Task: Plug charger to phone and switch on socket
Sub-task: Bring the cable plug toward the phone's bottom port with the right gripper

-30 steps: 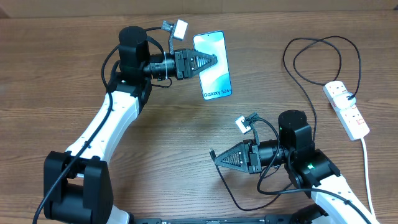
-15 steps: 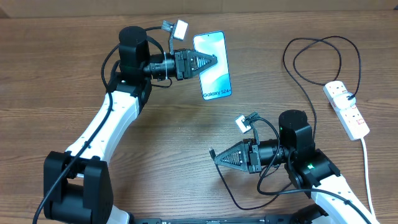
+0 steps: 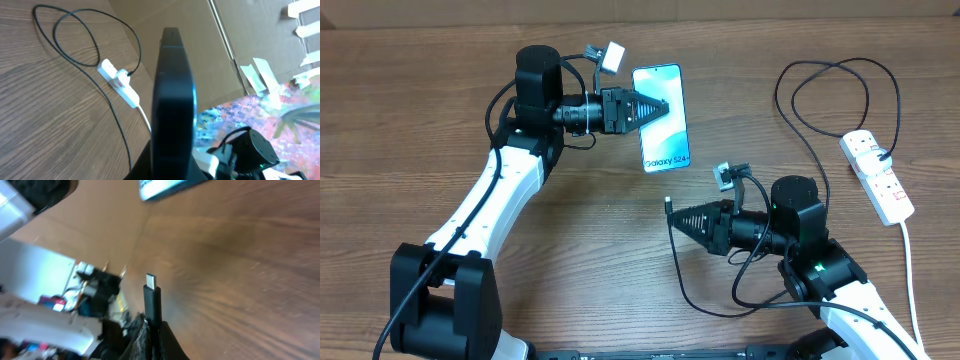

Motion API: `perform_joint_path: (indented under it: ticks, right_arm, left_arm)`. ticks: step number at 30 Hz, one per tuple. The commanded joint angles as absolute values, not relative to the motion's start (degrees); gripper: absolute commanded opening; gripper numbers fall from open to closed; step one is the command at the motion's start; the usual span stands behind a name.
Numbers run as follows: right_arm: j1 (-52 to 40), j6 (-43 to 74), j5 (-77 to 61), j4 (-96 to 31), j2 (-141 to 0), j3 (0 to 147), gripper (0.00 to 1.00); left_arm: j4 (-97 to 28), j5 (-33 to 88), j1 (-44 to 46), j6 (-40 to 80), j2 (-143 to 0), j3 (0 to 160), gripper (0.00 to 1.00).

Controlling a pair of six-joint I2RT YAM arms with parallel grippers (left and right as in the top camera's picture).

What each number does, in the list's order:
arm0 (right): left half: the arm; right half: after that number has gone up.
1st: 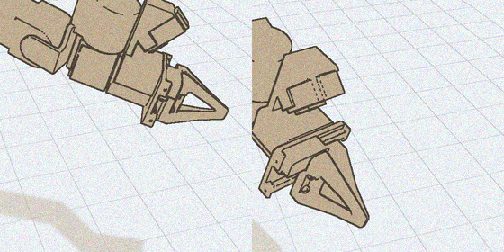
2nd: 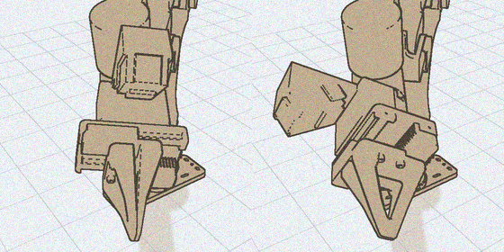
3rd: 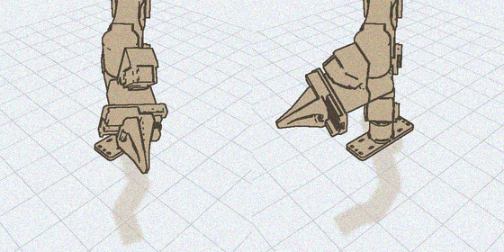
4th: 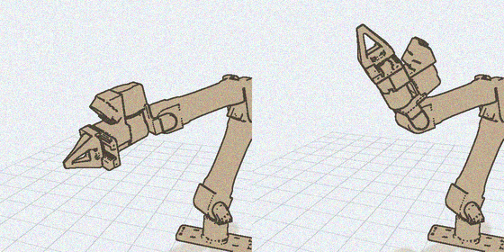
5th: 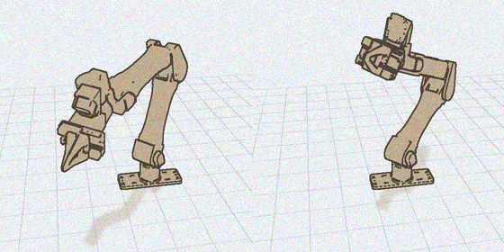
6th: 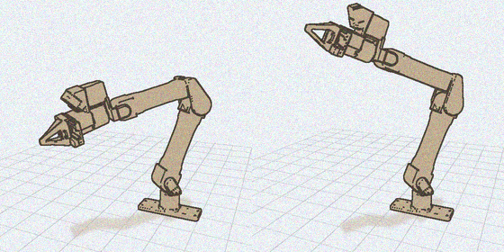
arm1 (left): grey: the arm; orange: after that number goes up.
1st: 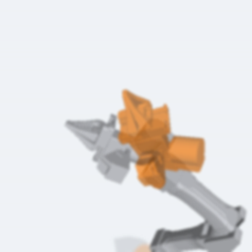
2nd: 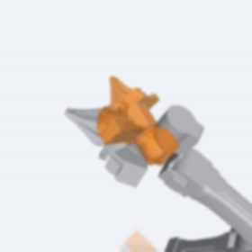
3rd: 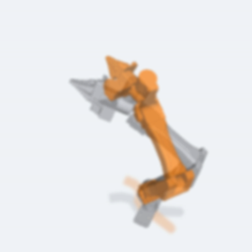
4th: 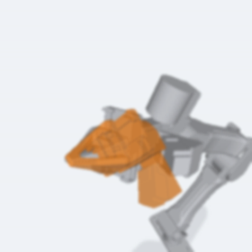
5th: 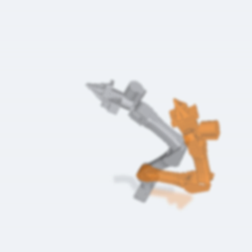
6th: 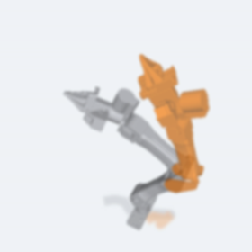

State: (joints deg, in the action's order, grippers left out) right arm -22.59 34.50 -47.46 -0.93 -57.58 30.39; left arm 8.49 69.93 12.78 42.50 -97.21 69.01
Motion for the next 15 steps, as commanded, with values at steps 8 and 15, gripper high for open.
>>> perform_joint_path:
  ticks: [8, 15]
  right_arm:
    - [-22.81, 31.46, -42.89, 3.07, -61.19, 30.37, 0.04]
    - [-22.81, 31.46, -42.89, 5.78, -62.52, 30.39, 0.04]
  left_arm:
    - [2.96, 72.82, 13.1, 42.41, -97.08, 69.54, 0.04]
    - [3.01, 72.66, 13.1, 42.19, -97.08, 69.54, 0.04]
